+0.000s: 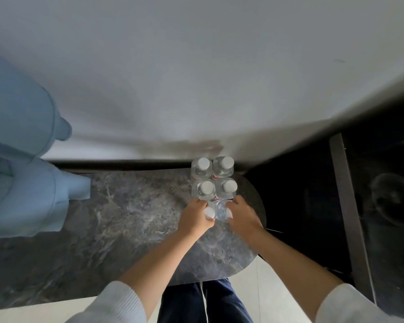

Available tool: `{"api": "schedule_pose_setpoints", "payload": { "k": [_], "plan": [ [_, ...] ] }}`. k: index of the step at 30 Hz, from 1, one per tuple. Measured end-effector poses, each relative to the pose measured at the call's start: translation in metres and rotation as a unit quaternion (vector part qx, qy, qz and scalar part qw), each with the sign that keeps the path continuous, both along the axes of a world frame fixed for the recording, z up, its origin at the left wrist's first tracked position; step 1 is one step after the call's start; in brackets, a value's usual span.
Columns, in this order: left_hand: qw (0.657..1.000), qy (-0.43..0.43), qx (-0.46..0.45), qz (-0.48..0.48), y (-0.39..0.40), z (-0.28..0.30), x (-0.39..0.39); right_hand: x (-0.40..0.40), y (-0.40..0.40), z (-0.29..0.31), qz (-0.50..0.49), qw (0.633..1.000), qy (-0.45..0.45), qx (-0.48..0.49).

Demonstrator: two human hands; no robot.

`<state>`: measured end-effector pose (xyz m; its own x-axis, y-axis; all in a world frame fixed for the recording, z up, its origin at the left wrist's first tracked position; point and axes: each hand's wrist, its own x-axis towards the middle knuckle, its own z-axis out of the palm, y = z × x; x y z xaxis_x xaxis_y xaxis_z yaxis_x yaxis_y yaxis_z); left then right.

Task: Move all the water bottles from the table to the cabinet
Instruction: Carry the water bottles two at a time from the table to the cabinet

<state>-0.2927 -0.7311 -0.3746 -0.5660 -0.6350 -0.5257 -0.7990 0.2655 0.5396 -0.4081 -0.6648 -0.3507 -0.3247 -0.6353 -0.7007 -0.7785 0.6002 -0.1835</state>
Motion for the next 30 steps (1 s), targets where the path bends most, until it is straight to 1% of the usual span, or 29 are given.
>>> {"api": "schedule_pose_setpoints", "payload": {
  "k": [6,10,15,21,24,26,28,30],
  "plan": [
    [0.999,0.011,0.011,0.030,0.001,0.002,-0.001,-0.003,-0.001,-0.003,0.018,1.000,-0.002,-0.008],
    [0.999,0.007,0.017,0.049,0.002,0.002,-0.003,-0.001,0.000,-0.005,0.013,1.000,0.010,-0.008],
    [0.999,-0.003,0.029,0.045,0.002,0.001,-0.004,0.005,0.000,-0.004,0.022,0.999,0.031,0.003],
    [0.999,-0.035,0.035,0.004,0.002,0.005,-0.001,0.003,-0.001,0.003,0.003,1.000,0.010,0.000],
    [0.998,-0.062,0.023,-0.011,0.003,0.014,0.008,0.004,0.001,0.015,0.052,0.998,0.043,-0.006],
    [0.997,-0.077,-0.004,-0.013,0.004,0.024,0.018,0.006,0.000,0.024,0.077,0.995,0.056,-0.022],
    [0.995,-0.088,-0.040,0.003,0.006,0.036,0.030,0.010,-0.002,0.033,0.109,0.990,0.073,-0.046],
    [0.992,-0.095,-0.074,0.040,0.011,0.050,0.051,0.020,-0.008,0.042,0.175,0.978,0.095,-0.065]
  ]
}}
